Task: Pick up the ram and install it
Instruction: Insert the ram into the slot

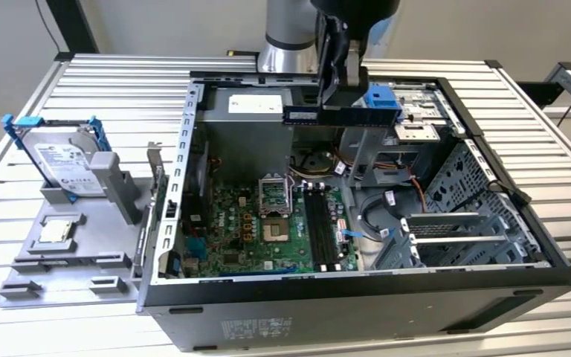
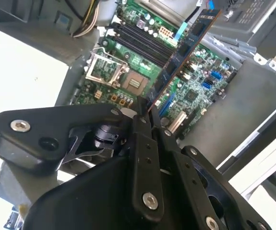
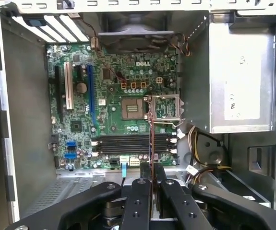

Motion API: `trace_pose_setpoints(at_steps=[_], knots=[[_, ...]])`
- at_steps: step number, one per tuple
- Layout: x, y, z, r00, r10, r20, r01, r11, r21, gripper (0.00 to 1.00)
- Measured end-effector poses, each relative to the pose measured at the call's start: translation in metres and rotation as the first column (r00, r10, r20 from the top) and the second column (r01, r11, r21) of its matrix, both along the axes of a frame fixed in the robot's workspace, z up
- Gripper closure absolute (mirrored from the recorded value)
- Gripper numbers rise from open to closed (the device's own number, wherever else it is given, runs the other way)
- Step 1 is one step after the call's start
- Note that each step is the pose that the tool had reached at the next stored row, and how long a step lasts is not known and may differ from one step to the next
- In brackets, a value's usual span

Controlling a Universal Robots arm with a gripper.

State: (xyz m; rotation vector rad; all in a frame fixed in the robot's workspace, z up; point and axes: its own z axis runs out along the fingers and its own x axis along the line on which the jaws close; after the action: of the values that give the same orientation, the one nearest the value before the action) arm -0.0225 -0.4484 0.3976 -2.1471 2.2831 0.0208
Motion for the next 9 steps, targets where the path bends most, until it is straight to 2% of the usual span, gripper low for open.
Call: trace_pose_setpoints(at_steps=[4, 9], knots=[[0.0016, 0.0082, -0.0008, 1.0, 0.0, 0.0, 0.0, 1.0, -0.0001, 1.0], [0.0015, 0.0091, -0.0008, 1.0, 0.0, -0.0004, 0.0, 1.0, -0.0001, 1.0]])
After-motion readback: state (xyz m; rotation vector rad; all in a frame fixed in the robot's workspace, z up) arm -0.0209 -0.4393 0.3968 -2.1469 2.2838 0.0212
